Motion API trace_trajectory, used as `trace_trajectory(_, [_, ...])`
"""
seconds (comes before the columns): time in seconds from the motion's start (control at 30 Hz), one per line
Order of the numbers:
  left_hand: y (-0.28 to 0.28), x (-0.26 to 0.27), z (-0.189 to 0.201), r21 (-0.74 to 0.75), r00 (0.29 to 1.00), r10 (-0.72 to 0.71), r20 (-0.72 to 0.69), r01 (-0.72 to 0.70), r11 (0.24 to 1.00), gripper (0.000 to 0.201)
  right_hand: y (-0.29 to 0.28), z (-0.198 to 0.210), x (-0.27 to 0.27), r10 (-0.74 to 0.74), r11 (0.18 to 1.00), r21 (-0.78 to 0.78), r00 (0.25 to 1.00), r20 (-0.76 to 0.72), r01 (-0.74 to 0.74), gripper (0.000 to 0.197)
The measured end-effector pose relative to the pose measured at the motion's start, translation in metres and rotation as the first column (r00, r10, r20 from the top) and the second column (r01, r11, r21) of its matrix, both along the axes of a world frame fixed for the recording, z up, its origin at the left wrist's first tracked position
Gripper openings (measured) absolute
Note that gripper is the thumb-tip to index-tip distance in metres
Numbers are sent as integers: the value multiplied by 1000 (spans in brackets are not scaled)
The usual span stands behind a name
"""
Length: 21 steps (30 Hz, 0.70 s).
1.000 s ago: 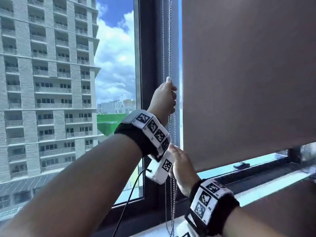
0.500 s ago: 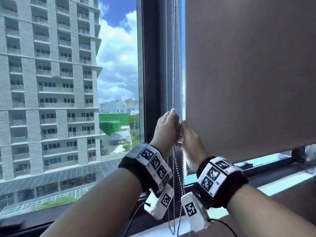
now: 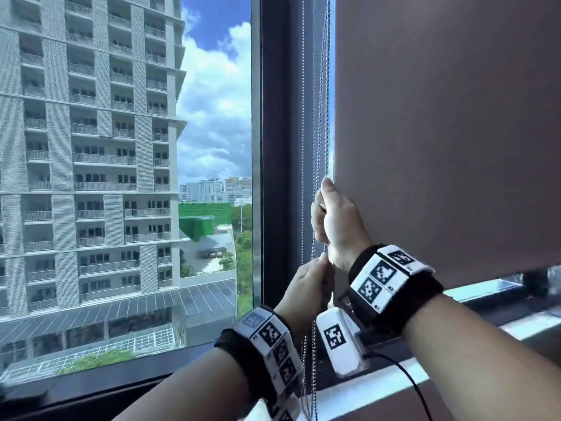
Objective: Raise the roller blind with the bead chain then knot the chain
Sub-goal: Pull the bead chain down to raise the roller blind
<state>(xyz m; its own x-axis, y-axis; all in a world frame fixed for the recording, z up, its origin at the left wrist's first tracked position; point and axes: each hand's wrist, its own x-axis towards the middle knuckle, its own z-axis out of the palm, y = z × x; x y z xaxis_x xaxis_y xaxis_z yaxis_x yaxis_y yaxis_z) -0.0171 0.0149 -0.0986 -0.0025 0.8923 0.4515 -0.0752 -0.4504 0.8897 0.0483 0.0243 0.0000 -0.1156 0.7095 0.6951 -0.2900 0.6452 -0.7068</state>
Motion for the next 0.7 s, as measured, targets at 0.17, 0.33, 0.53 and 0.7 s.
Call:
trace_trajectory(0.17, [6, -11, 17, -94, 999, -37, -7, 36, 995, 72, 0, -12, -2, 52, 998, -38, 999, -12, -53, 47])
trace_trajectory(0.33, [3, -16, 58, -40, 999, 8, 45, -6, 999, 67, -2, -35, -3, 149, 984, -101, 989, -18, -150, 39])
trace_trajectory(0.53, [2, -8, 105, 108, 999, -30, 22, 27, 994, 54, -12, -59, 1, 151, 987, -63, 988, 29, -149, 43])
trace_trajectory(0.7, [-6, -1, 150, 154, 997, 52, 52, -59, 986, 32, -18, -87, 6, 46, 996, -90, 979, 201, -29, 49])
